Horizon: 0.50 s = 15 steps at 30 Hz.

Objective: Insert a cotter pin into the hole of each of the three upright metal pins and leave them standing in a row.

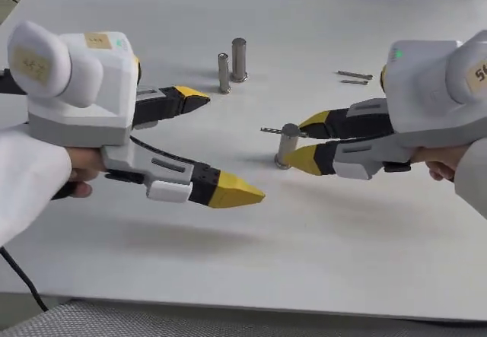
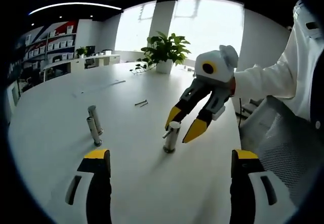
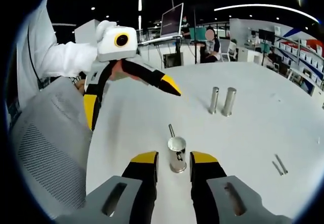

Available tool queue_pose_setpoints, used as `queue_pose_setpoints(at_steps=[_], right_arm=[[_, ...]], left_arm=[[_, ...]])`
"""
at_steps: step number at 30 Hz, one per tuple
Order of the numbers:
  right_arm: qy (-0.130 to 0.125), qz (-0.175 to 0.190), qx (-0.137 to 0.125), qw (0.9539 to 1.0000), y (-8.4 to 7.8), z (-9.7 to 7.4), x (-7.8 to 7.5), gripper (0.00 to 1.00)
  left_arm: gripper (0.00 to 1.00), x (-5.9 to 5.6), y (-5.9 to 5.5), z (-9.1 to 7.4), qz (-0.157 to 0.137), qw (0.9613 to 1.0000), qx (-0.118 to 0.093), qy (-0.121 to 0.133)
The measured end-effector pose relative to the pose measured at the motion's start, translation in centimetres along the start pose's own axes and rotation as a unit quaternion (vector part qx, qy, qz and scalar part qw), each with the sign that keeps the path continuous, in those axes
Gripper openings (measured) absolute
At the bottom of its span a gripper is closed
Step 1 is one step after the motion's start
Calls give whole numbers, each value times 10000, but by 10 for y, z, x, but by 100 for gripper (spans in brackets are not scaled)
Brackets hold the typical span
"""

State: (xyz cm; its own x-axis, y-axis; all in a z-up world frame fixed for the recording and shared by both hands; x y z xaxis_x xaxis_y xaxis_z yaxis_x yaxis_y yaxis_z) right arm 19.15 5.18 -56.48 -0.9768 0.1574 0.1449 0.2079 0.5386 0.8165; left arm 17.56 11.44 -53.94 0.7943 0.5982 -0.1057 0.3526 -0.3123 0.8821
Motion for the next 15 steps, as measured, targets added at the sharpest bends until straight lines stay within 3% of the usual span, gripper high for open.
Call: queue_pose_setpoints(at_steps=[3,5,15], right_arm=[[1,-65,120,9999,-2,4,-1,13],[6,-80,127,9999,-1,6,-1,14],[78,-145,213,9996,-1,11,-8,9]], left_arm=[[99,3,-6,-3,117,9998,132,123],[99,3,-8,-6,71,9998,151,118],[99,2,-8,-17,-135,9996,49,226]])
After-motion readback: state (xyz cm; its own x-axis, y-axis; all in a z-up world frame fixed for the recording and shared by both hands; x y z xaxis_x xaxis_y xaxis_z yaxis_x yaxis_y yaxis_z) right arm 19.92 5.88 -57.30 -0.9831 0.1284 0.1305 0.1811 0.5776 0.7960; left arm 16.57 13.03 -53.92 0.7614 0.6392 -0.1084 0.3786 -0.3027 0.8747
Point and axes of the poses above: the centre of the closed fingertips' face, and the gripper's own axes: z roughly forward along the fingers, x roughly to its left, y roughly out of its top, the point moved 1 cm from there along -z, roughly backward along the fingers, and after that the axes turned 9 degrees about y, right-handed, at the moved point
